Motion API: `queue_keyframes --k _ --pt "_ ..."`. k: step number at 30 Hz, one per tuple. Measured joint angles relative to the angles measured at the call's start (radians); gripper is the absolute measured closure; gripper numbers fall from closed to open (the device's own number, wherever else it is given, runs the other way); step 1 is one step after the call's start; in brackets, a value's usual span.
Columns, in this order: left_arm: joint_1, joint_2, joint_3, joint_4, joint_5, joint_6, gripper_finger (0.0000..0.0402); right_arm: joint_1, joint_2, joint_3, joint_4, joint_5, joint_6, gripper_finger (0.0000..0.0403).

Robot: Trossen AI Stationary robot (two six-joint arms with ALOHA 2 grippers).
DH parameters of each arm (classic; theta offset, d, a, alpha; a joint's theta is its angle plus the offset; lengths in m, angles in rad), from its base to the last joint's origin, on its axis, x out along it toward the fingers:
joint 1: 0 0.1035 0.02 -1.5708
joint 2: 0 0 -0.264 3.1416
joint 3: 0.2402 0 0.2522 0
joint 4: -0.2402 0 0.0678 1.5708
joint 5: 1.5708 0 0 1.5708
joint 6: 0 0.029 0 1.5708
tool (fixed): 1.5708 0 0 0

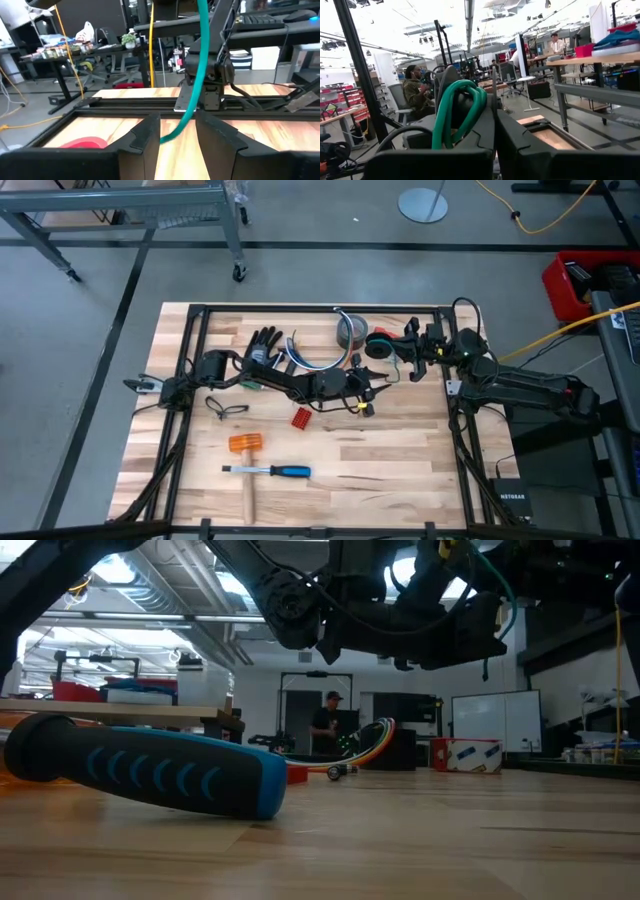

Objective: Coil cords
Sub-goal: Coil the green wire into the black spool

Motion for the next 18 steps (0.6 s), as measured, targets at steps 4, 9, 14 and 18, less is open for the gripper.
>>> queue_keyframes --k 4,9,14,18 --pt "0.0 0.0 0.0 0.001 0.0 0.024 0.0284 0.0 0.0 0.0 0.013 0.0 0.0 0.0398" --pt "0.0 0.0 0.0 -0.005 0.0 0.05 0.0313 0.0 0.0 0.0 0.014 0.0 0.0 0.0398" --pt "0.001 0.0 0.0 -0.006 0.0 0.037 0.0388 0.0 0.0 0.0 0.014 0.0 0.0 0.0399" --pt "0.005 0.0 0.0 -0.027 -0.002 -0.014 0.0392 0.0 0.0 0.0 0.014 -0.011 0.0 0.0398"
